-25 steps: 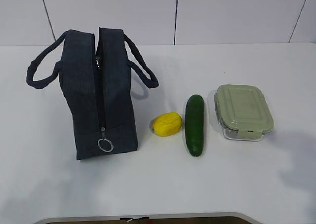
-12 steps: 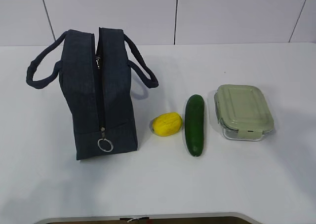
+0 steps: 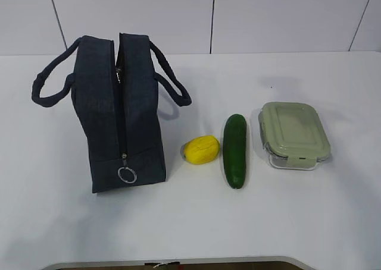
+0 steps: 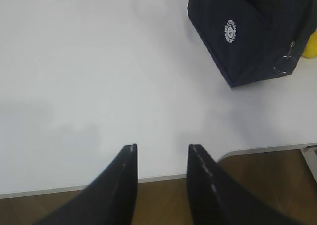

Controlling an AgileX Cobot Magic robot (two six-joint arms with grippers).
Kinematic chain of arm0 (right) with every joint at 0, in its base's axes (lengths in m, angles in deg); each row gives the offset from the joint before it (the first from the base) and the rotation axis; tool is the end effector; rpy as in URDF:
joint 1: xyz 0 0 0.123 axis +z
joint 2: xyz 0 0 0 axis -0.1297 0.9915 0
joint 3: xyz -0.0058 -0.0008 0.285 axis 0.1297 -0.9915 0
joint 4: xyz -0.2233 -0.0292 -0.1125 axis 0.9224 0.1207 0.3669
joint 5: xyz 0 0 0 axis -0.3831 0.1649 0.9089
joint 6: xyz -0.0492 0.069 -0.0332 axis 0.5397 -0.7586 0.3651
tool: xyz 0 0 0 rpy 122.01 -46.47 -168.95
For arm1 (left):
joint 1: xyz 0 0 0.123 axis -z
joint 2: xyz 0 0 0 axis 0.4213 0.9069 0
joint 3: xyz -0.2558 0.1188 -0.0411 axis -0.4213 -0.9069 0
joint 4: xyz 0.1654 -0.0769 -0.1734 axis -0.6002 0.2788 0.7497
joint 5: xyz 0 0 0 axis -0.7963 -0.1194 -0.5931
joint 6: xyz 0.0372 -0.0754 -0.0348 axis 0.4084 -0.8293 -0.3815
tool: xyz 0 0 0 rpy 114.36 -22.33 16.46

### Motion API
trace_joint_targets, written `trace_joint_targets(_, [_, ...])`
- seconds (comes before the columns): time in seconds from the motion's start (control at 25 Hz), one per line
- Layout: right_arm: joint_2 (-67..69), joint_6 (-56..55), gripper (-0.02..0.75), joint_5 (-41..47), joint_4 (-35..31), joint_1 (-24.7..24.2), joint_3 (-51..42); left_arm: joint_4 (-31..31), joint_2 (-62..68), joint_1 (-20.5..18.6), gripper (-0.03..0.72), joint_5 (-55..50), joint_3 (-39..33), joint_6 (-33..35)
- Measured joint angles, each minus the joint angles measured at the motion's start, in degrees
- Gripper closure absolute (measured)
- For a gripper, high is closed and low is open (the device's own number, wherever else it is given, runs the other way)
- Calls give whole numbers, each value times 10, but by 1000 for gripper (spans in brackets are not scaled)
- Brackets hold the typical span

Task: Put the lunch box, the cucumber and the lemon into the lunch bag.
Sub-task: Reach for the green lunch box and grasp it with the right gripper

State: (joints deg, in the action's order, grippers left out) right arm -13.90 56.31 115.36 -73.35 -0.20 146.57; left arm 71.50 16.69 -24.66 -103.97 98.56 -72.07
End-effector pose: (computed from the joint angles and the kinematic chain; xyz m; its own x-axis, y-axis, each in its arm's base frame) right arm 0.2254 0.0228 0.3537 -0.8271 -0.0168 -0.5619 -0.0177 0.9998 -0.0038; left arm -0.0065 -0.0112 0.2753 -0.5040 -0.0187 -0.8635 0.0997 0.9918 -0.0797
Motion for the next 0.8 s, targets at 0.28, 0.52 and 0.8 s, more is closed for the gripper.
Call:
trace_joint_targets(0.28, [100,138,350,10,-223,-68,35,0,0,0,446,0,0,0])
trace_joint_targets(0.52, [160,272,351,60,-396,-179,38,0,0,0,447,0,0,0])
trace_joint_targets(0.8, [250,388,351,109,-511,-263,46,0,0,0,447,0,0,0])
